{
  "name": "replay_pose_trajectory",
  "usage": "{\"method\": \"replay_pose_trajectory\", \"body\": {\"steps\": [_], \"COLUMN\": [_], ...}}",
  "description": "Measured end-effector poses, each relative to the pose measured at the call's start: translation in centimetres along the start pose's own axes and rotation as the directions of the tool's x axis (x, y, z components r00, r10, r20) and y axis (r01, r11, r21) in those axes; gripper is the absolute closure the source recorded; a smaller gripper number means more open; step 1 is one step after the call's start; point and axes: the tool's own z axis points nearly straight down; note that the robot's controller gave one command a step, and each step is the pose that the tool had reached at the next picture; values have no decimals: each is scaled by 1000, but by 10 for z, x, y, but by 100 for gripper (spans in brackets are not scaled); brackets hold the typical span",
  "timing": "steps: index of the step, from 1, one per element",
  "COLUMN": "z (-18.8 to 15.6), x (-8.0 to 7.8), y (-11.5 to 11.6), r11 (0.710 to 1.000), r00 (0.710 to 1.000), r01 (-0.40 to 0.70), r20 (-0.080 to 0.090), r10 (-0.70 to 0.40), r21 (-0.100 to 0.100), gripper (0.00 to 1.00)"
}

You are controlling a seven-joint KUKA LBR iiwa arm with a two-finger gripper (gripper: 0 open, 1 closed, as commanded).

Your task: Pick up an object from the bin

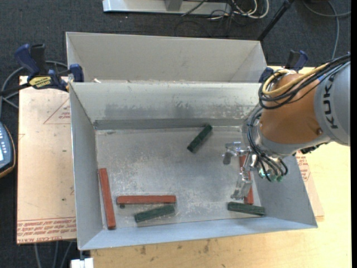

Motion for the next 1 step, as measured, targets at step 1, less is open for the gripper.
{"method": "replay_pose_trajectory", "body": {"steps": [1], "z": [71], "x": [30], "y": [-75], "r11": [949], "r00": [949], "r01": [316], "r20": [9], "r10": [-316], "r21": [4], "gripper": [0]}}
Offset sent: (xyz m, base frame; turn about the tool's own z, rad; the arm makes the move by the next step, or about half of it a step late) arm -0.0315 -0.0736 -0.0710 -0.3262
